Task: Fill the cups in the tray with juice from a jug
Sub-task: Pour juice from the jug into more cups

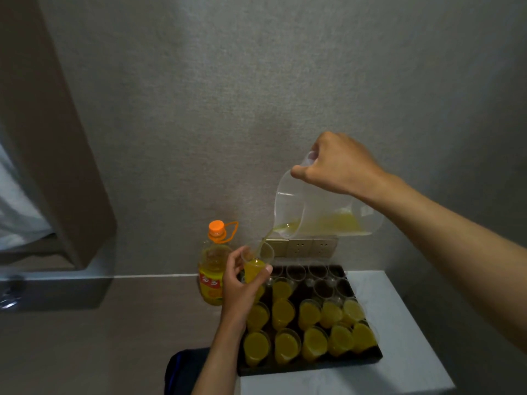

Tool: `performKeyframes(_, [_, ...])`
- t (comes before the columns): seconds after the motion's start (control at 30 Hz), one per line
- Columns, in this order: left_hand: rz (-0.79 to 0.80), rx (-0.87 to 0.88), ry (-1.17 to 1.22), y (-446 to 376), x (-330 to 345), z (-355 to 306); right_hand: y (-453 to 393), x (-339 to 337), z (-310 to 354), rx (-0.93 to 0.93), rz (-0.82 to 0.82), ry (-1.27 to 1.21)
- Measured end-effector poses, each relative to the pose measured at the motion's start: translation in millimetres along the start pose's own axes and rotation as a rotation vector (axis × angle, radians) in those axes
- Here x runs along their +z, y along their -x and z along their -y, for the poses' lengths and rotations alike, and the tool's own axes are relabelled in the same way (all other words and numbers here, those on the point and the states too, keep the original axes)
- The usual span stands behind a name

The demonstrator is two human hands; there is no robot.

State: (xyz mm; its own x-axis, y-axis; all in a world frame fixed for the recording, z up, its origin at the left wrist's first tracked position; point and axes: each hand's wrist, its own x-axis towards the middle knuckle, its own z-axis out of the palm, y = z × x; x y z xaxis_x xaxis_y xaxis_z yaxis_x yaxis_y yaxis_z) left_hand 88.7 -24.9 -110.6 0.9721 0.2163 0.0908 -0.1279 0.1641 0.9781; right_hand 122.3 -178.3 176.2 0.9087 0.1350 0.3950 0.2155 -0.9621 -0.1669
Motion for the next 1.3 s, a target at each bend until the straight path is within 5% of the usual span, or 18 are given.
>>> performKeyframes(1.3, [-0.021,-0.017,0.03,5.2,-7.6,-11.0,0.7,-5.1,15.2,-0.036,0.011,0.001])
